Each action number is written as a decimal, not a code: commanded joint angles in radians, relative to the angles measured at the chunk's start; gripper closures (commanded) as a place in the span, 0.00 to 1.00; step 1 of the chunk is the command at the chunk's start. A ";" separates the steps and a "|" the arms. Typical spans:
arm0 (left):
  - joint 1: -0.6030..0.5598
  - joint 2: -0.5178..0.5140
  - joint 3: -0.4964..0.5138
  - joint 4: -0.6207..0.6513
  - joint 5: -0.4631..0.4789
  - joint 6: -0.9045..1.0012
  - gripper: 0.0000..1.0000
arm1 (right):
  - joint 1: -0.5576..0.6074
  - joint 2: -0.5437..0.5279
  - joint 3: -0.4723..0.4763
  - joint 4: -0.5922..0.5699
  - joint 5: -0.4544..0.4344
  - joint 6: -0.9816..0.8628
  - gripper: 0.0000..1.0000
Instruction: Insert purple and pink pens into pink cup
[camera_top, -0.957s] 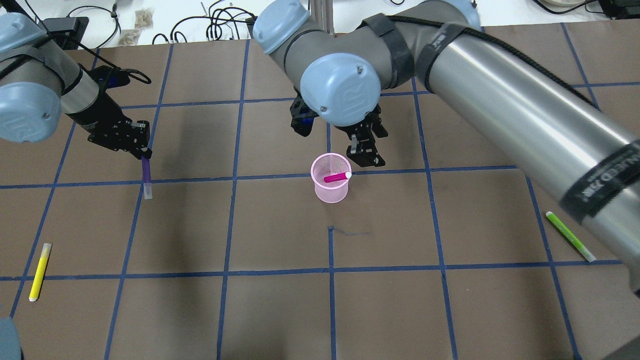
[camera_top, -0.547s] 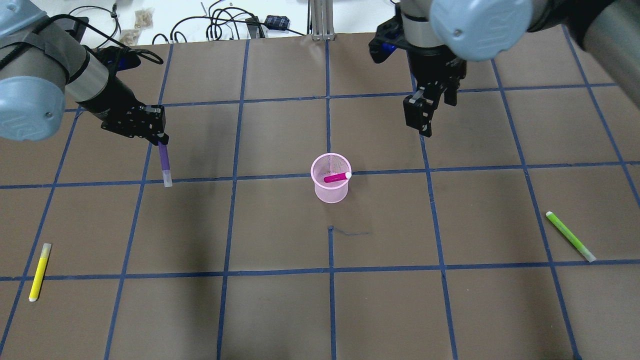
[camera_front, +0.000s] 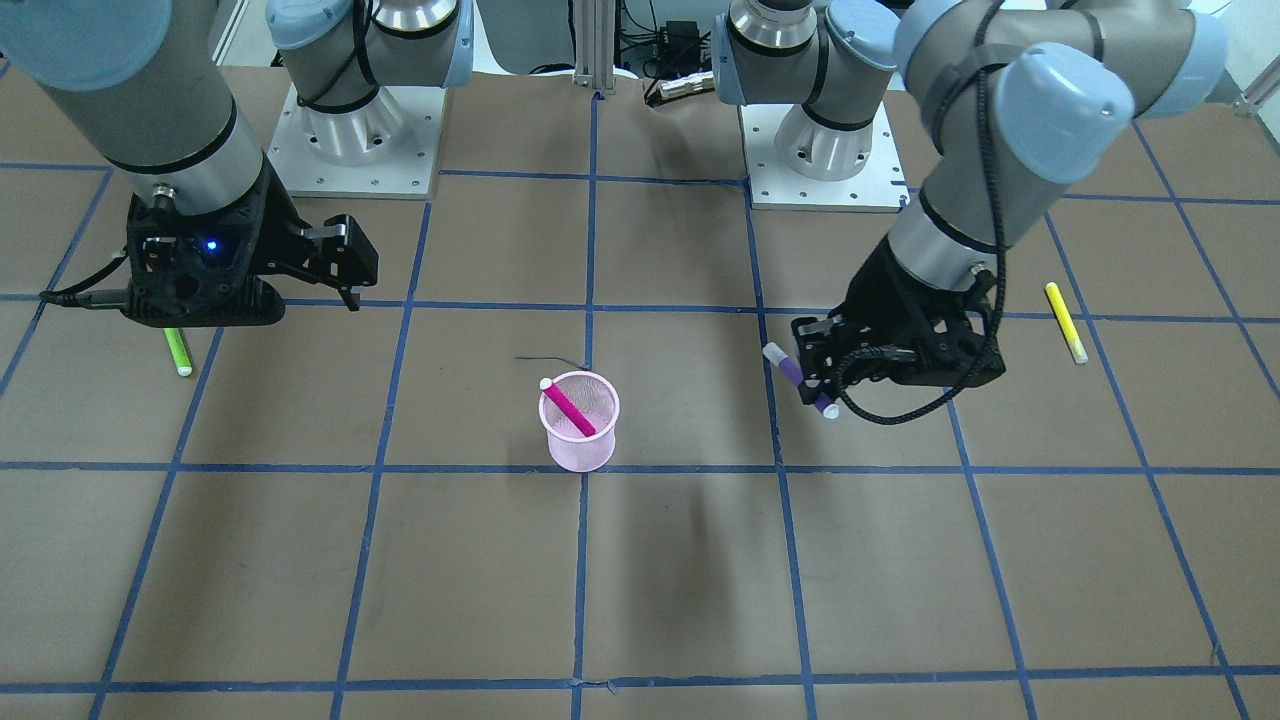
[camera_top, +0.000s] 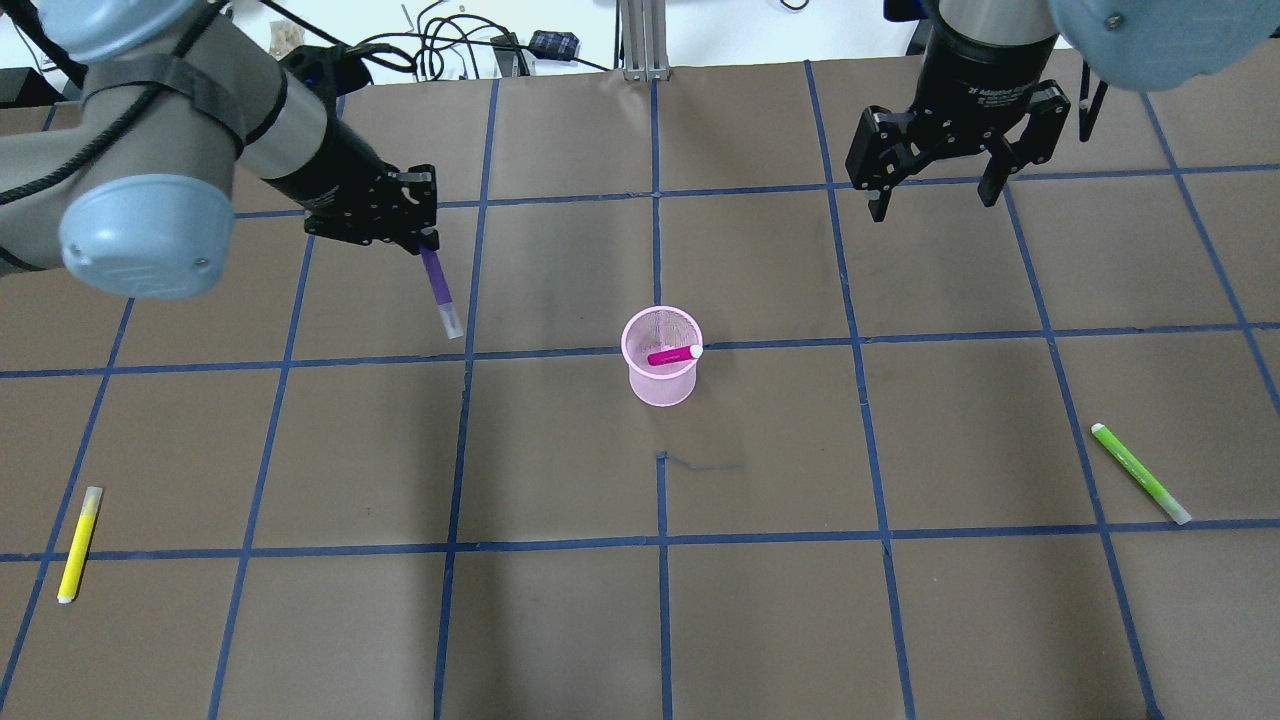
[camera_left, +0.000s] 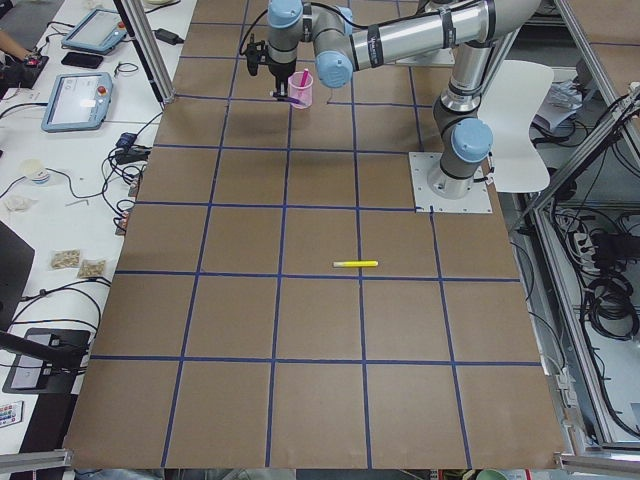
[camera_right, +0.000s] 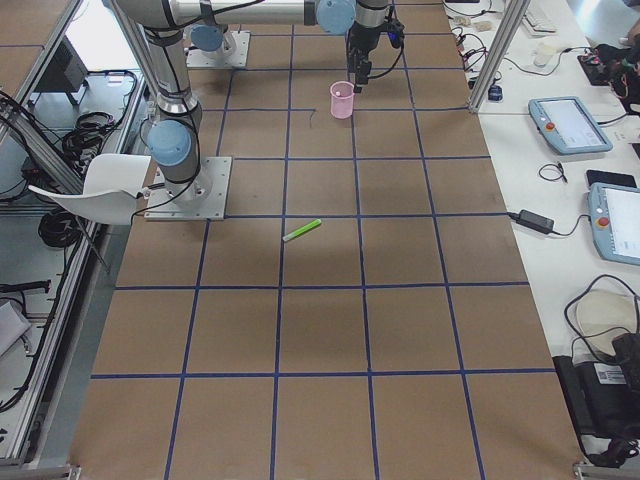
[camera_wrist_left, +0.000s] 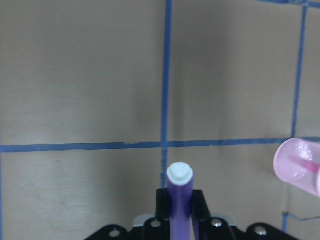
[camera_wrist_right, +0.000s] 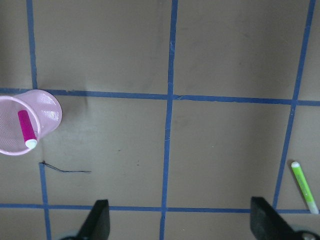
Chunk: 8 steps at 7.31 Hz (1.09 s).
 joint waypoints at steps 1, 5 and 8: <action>-0.162 -0.040 -0.002 0.117 0.007 -0.321 1.00 | -0.016 -0.033 0.010 -0.025 0.025 0.063 0.00; -0.322 -0.130 -0.060 0.354 0.196 -0.570 1.00 | -0.024 -0.091 0.121 -0.102 0.025 0.195 0.00; -0.345 -0.152 -0.065 0.383 0.202 -0.667 1.00 | -0.025 -0.121 0.163 -0.170 0.022 0.186 0.00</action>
